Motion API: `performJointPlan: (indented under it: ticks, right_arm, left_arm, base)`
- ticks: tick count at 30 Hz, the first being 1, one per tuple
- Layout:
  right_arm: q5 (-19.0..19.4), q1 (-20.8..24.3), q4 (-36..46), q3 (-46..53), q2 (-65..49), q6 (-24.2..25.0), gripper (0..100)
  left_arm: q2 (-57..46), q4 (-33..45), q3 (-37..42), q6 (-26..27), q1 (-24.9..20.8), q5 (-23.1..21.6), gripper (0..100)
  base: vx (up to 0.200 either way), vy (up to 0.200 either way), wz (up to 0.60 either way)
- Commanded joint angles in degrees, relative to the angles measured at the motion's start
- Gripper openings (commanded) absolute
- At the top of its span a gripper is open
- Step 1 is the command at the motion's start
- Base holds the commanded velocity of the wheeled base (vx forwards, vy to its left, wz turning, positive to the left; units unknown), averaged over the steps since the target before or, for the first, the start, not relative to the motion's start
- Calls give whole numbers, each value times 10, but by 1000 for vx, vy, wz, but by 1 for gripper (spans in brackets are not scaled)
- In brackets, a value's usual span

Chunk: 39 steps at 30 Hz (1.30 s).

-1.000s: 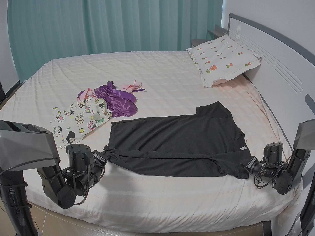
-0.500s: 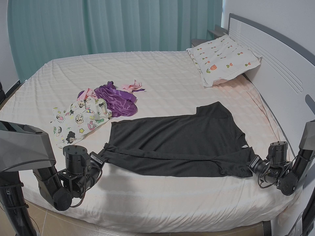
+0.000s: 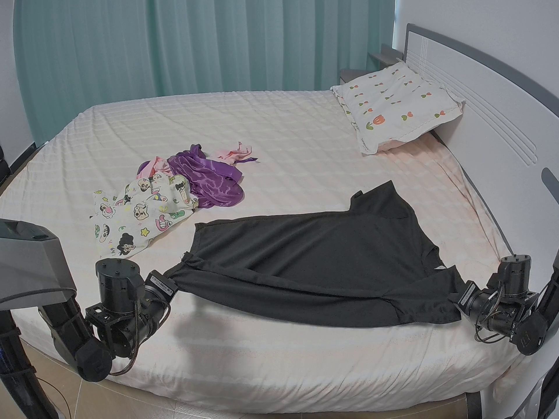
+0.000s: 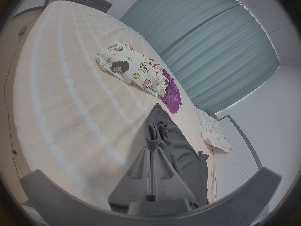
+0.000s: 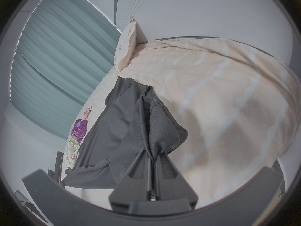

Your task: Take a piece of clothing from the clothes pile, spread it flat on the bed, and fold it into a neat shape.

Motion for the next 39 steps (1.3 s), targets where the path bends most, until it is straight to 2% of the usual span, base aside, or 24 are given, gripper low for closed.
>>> performJointPlan:
  ticks: [1,13,20,26,27,28,34,39]
  right_arm:
    - [13,-14,0,24,-40,-7,0]
    - [35,-14,7,89,-90,-34,0]
    - [41,-1,110,89,-128,-52,0]
    - [57,-3,121,89,-121,-53,0]
    - [57,-3,122,89,-119,-54,0]
    - [57,-2,124,89,-107,-54,100]
    - [55,-2,131,89,-87,-67,100]
    - [53,-27,121,82,-106,-76,100]
  left_arm:
    - [-34,0,20,5,0,0,0]
    - [-55,0,96,8,-1,-5,0]
    - [-48,-1,129,7,-5,-15,0]
    - [-48,0,143,6,-19,-37,0]
    - [-47,0,144,6,-20,-38,100]
    - [-45,0,145,6,-23,-40,100]
    - [-26,-1,146,7,-20,-39,100]
    - [-33,-5,142,9,-12,-37,100]
  base:
    - [0,0,0]
    - [0,0,0]
    - [0,0,0]
    - [0,0,0]
    - [0,0,0]
    - [0,0,0]
    - [0,0,0]
    - [0,0,0]
